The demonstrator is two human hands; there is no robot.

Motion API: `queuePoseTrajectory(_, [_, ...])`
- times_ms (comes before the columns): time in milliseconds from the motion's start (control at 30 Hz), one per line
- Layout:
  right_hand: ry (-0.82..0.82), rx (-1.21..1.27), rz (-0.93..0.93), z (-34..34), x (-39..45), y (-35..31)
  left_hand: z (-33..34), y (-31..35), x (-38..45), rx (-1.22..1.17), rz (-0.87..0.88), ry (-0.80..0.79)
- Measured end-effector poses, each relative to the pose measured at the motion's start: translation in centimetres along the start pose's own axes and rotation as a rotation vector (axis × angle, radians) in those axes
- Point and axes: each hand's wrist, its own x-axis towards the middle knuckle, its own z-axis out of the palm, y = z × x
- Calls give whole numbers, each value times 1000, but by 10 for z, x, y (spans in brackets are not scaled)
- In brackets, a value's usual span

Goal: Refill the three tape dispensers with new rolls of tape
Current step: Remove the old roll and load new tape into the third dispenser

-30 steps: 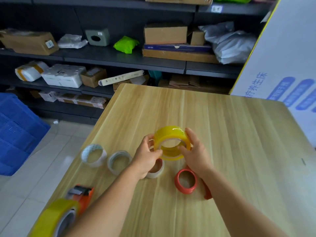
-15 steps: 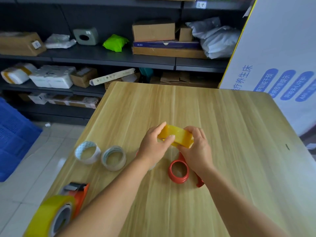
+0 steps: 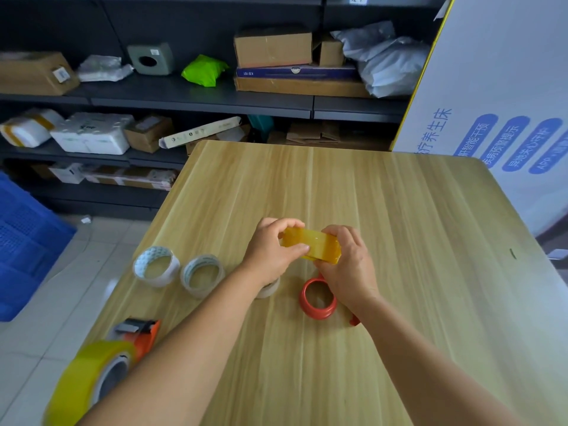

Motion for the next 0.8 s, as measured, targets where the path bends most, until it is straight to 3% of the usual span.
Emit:
queuePoseTrajectory(367, [-7,56,154,3,-4,5,20,-9,-7,-20,28,180])
queuePoseTrajectory(533, [24,68,197,-1,-4,4,25,-11,-8,106,-72,166])
queuePoseTrajectory(733, [30,95,238,-6,-6,3,29,-4,-12,12,-70,219])
queuePoseTrajectory(800, [27,122,246,-7,-5,-1,30,-3,-11,-24,-108,170])
